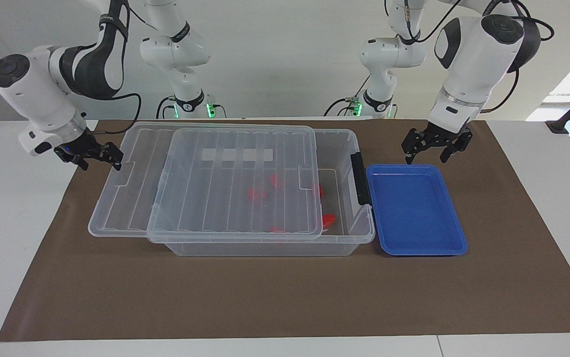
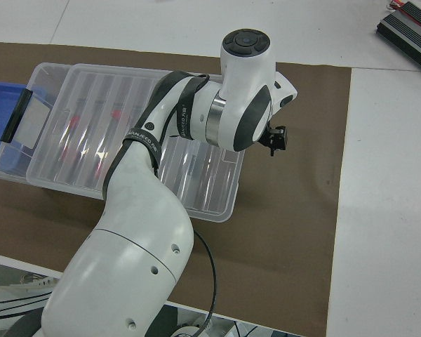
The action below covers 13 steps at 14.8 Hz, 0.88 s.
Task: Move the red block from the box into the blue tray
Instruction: 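Move the left gripper over the blue tray toward the opened box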
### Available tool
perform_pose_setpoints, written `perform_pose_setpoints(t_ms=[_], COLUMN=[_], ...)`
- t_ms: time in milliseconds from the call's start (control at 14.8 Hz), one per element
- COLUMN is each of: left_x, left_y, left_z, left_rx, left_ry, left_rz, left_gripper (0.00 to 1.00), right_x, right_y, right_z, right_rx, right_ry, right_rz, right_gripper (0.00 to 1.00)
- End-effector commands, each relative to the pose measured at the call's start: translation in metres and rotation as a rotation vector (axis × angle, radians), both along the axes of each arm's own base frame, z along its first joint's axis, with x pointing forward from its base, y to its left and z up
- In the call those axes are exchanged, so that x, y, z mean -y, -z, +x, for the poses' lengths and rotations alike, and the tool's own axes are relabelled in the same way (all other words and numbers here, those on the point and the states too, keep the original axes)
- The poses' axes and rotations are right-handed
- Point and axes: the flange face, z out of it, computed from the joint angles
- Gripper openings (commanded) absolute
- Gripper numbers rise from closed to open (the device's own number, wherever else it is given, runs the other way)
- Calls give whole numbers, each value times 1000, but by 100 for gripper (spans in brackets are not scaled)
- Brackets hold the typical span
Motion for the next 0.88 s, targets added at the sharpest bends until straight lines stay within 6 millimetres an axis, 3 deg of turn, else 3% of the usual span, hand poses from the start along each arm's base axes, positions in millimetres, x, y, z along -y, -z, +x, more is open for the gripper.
perform_pose_setpoints(t_ms=[0,339,813], left_x=[6,8,46], left_y=[1,4,4], left_z=[-11,-11,-22], left_rx=[21,24,32], left_ry=[-3,-1,-34], left_rz=[-6,-7,-20], left_gripper=[100,100,100], right_x=[-10,-11,-2], right_y=[4,8,15], right_z=[-4,-4,-6], right_rx=[2,38,63], right_ry=[26,4,-90], right_rz=[11,7,-11], right_gripper=[100,100,100])
